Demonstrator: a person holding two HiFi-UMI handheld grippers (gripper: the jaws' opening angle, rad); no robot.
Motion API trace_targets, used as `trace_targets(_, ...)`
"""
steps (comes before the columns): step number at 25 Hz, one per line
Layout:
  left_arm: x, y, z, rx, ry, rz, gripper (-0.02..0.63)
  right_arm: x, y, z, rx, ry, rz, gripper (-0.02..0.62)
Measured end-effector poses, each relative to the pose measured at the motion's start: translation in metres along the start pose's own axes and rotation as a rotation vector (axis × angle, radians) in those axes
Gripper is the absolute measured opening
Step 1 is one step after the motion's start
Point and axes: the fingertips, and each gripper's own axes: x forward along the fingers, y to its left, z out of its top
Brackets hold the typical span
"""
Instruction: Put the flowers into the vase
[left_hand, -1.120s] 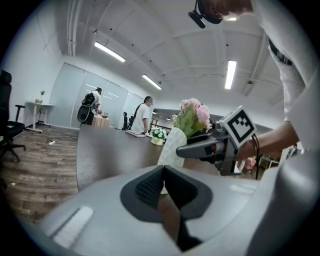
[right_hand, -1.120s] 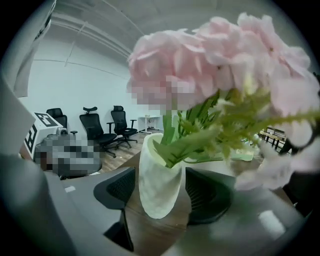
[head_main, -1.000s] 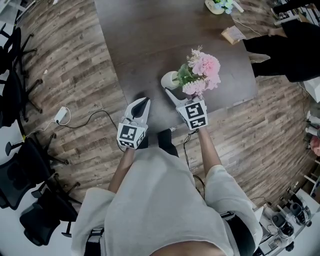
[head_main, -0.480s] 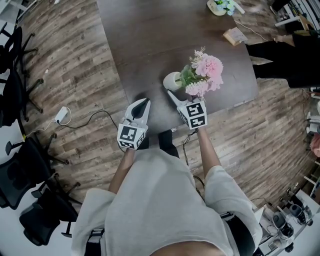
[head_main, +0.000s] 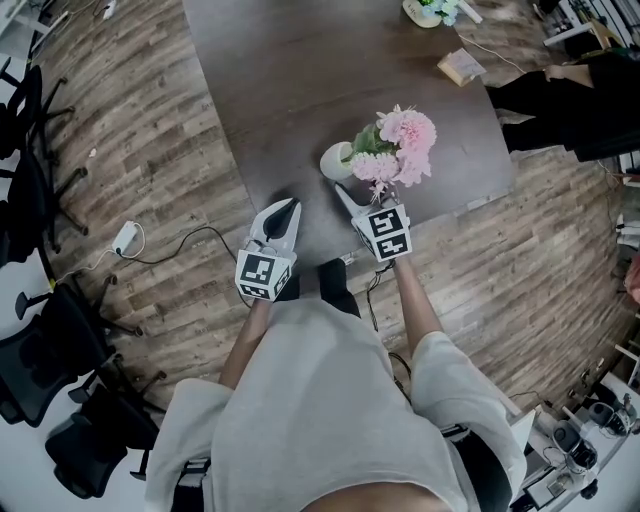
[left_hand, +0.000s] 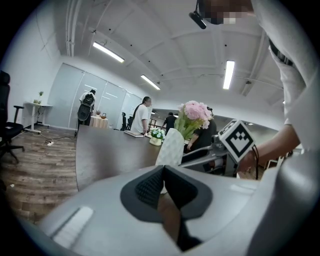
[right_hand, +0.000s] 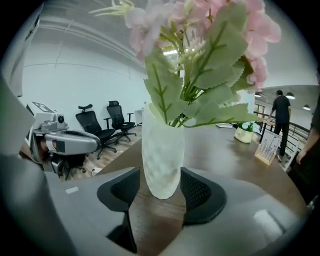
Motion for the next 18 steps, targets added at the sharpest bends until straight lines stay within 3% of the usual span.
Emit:
trace_targets(9,0.000,-0.002,0.000,0.002,0.000,-0.004,0.010,0.001,0.000,-0.013,0.019,0.040,-0.004,0.247)
trace_targets(14,0.002,-0.004,0.003,0.012,-0.004,-0.007,0.009,-0.012,-0.015,-0.016,0.020,0.008,-0.112,0.025)
trace_targets(18,0.003,-0.014,0.006,0.025,-0.010,-0.019,0.009,-0.027,-0.022,-0.013,0.027,-0.038,-0.126,0.000)
